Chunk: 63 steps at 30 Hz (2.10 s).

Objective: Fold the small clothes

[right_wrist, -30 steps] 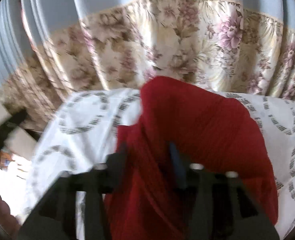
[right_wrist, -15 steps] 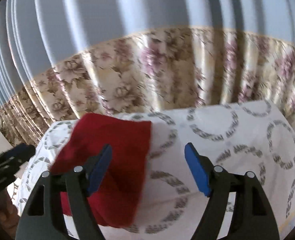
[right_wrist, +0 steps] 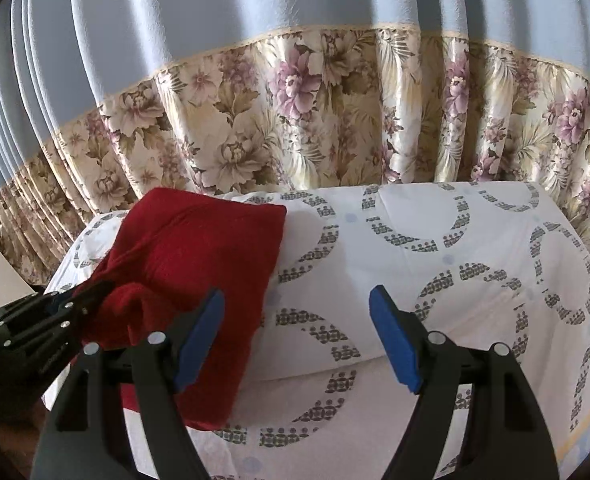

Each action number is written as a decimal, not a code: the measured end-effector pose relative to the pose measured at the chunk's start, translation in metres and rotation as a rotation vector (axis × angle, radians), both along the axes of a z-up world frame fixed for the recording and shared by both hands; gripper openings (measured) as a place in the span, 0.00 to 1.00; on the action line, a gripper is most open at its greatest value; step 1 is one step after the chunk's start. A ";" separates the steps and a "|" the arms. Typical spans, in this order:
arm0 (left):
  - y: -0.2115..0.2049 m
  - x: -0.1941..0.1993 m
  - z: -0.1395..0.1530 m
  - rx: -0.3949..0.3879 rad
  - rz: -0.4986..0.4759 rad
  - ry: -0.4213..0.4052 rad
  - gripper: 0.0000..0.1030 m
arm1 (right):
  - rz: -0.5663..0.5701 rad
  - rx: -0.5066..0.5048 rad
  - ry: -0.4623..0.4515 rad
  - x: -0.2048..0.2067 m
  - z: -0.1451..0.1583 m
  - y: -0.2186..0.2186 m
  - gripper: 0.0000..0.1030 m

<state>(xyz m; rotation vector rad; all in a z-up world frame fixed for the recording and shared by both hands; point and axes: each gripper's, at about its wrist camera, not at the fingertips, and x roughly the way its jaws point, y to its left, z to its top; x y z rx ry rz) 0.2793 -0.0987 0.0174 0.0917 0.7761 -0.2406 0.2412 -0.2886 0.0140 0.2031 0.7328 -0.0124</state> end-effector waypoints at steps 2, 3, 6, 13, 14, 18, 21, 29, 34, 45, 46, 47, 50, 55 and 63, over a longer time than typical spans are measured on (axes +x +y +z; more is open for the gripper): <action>0.008 -0.005 0.001 0.009 -0.015 -0.012 0.07 | 0.005 0.000 0.002 0.000 0.000 0.001 0.73; 0.012 -0.008 0.004 0.016 -0.009 -0.028 0.07 | 0.005 0.000 0.002 0.000 0.000 0.002 0.73; 0.033 -0.018 0.020 0.054 0.000 -0.076 0.06 | 0.016 0.003 -0.003 -0.001 0.003 0.006 0.73; 0.092 -0.034 -0.005 0.074 0.059 -0.028 0.06 | 0.051 -0.016 -0.014 -0.002 0.008 0.027 0.73; 0.099 -0.035 -0.016 0.066 0.069 -0.005 0.06 | 0.055 -0.020 -0.011 -0.001 0.007 0.029 0.73; 0.113 -0.043 -0.065 0.084 0.096 0.061 0.07 | 0.076 -0.036 0.013 0.003 -0.002 0.039 0.73; 0.113 -0.047 -0.073 0.085 0.121 0.039 0.07 | 0.085 -0.041 0.028 0.005 -0.008 0.043 0.73; 0.122 -0.043 -0.049 0.077 0.150 0.016 0.57 | 0.088 -0.035 0.023 0.010 -0.009 0.043 0.75; 0.136 -0.052 0.011 0.017 0.181 -0.086 0.61 | 0.088 -0.047 0.013 0.021 -0.007 0.037 0.75; 0.081 0.044 0.023 -0.016 0.116 -0.033 0.66 | 0.100 -0.024 0.005 0.064 0.002 0.045 0.75; 0.076 0.054 0.012 -0.024 0.110 -0.003 0.66 | 0.103 -0.016 0.006 0.067 0.002 0.047 0.75; 0.075 0.059 0.005 -0.019 0.115 0.014 0.66 | 0.106 -0.014 0.008 0.069 0.001 0.049 0.75; 0.080 0.071 -0.035 0.017 0.175 0.093 0.69 | 0.122 -0.010 0.019 0.076 -0.003 0.059 0.75; 0.100 0.058 -0.059 -0.005 0.223 0.063 0.85 | 0.162 0.011 0.039 0.082 -0.018 0.077 0.76; 0.119 0.037 -0.053 -0.155 0.200 0.037 0.85 | 0.166 0.126 0.021 0.079 -0.026 0.076 0.77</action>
